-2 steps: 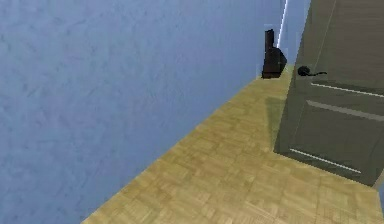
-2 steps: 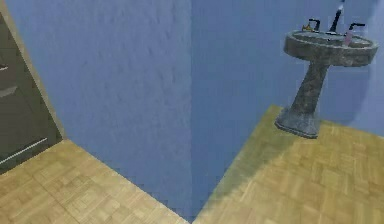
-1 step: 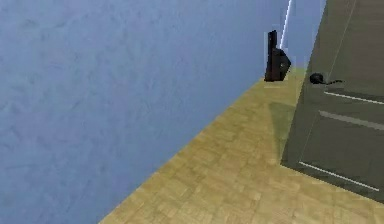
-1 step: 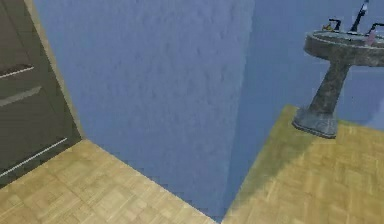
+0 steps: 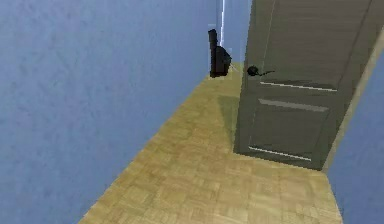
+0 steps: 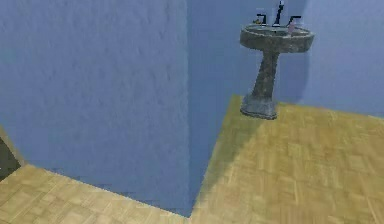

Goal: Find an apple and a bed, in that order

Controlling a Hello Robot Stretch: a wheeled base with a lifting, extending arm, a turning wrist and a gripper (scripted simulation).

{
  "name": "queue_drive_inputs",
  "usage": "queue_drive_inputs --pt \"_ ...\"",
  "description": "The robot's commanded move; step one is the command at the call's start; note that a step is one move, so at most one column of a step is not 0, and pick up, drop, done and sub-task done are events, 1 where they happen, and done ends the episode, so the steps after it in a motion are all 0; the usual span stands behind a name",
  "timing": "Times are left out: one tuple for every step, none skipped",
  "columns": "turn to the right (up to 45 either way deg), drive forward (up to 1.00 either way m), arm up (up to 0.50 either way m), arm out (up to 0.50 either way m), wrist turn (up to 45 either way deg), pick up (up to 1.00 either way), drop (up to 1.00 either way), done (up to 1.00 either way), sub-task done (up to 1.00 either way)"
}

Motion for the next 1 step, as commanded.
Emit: queue_drive_inputs --pt "0.0 1.00 0.00 0.00 0.0 0.00 0.00 0.00 0.00"
